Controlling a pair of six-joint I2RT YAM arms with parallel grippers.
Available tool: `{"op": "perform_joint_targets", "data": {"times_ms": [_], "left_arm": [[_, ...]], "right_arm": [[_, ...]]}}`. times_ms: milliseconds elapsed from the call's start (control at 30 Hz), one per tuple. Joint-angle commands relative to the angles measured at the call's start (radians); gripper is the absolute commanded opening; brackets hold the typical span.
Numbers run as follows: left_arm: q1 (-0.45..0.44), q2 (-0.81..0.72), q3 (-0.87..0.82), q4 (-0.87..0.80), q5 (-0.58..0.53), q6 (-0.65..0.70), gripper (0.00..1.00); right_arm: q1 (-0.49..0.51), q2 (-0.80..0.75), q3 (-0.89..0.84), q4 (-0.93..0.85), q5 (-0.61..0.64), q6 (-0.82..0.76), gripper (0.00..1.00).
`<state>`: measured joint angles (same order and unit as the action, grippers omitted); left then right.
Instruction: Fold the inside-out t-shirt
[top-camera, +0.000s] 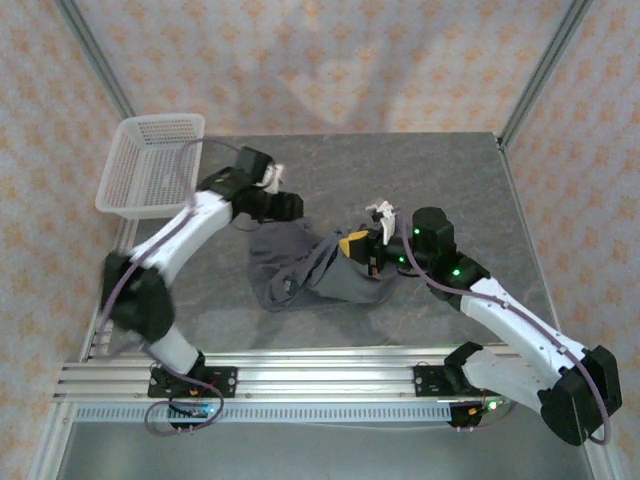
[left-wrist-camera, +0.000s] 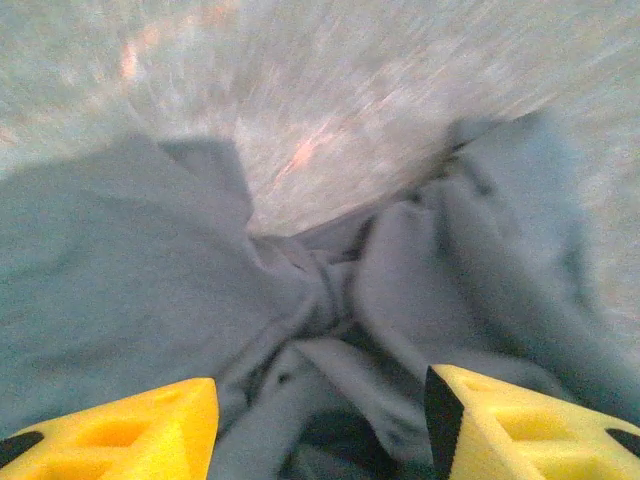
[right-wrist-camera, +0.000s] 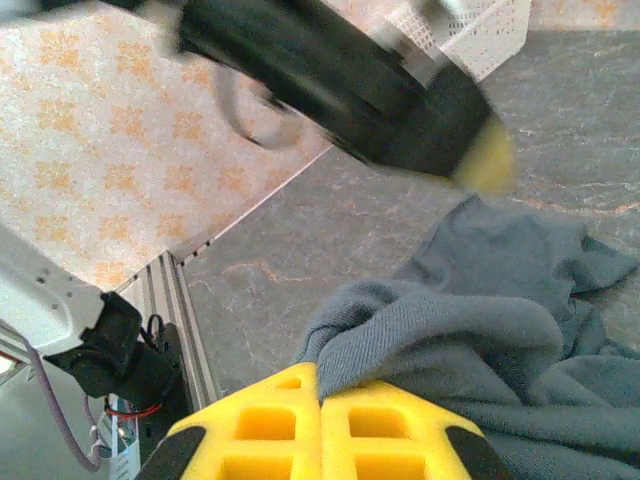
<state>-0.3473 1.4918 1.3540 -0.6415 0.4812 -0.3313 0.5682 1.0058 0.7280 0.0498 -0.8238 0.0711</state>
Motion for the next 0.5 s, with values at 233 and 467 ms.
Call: {"op": "perform_joint_targets", "data": {"times_ms": [233,467], "left_arm": [[-0.209,-0.366,-0.231,0.122,0.079,0.143,0.60],[-0.270,-0.238,-0.223,0.184,0.192,0.205,0.57]], "right_arm": [[-0.007,0.010,0.018,0.038,-0.017,0.012,0.00],[-0.007,-0.003,0.028,0.015,-0.010,0.015,0.00]]}}
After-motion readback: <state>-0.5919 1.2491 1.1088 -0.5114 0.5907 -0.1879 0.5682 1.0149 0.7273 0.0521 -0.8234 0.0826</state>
